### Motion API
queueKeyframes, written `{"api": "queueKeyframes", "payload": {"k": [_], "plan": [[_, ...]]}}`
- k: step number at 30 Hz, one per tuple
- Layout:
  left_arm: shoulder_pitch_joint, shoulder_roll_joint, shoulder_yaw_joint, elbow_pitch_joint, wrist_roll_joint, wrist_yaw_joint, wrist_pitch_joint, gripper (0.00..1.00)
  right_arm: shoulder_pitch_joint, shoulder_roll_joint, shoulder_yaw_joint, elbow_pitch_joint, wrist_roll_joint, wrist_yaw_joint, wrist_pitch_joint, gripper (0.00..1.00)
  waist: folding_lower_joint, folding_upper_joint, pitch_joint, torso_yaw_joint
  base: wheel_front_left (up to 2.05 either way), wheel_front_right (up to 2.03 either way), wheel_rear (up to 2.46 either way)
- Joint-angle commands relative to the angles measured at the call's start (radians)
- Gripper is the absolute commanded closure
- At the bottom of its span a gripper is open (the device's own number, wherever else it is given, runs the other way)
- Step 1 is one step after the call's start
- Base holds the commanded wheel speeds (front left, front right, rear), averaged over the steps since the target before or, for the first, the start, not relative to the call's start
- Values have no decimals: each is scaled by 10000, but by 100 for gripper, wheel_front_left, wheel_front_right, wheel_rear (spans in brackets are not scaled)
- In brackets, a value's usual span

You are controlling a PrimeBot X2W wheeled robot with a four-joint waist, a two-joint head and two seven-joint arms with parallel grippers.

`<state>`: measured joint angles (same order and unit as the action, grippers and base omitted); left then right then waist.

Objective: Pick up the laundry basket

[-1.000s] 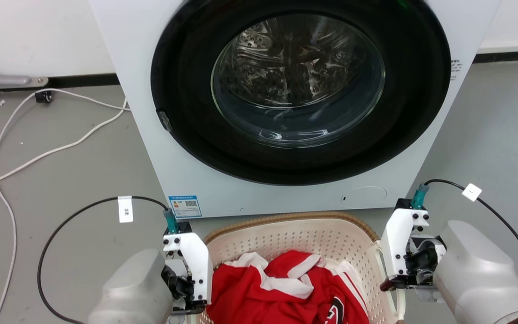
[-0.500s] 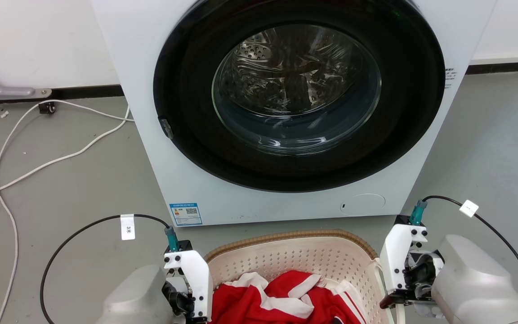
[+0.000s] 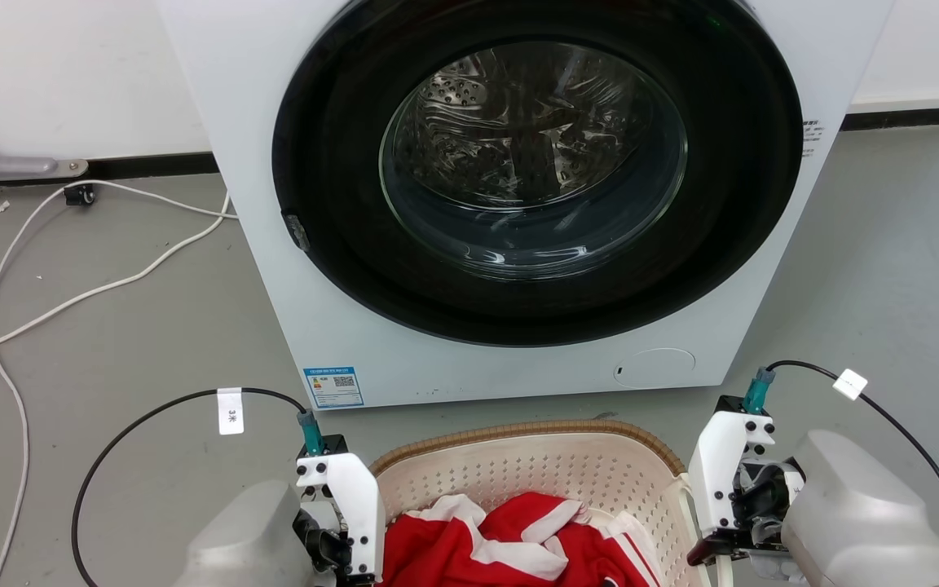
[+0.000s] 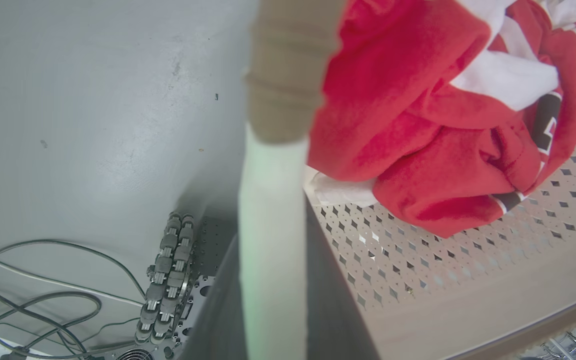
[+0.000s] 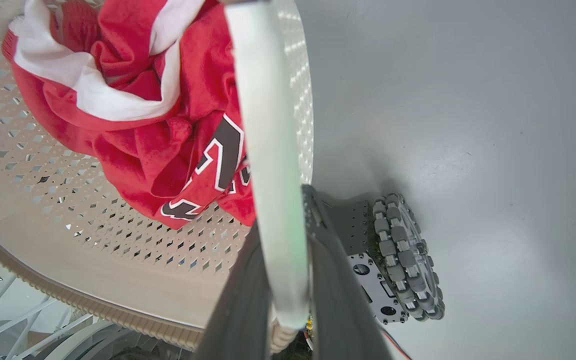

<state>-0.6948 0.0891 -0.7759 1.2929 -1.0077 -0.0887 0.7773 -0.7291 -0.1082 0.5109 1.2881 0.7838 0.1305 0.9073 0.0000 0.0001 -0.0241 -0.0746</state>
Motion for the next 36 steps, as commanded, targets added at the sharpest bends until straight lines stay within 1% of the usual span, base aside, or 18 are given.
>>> {"api": "queueKeyframes", "payload": {"k": [1,36], "plan": [[-72,-168,-16,-75,-95,-113,27,100,58,132,-51,-49,101,4,-28,100,0,-1,3,5,0,0,0],[-179,-231,-98,-83,-220,-145,-67,100,-140,125,56,-27,170,4,-101,100,0,-1,105,-13,0,0,0]]}}
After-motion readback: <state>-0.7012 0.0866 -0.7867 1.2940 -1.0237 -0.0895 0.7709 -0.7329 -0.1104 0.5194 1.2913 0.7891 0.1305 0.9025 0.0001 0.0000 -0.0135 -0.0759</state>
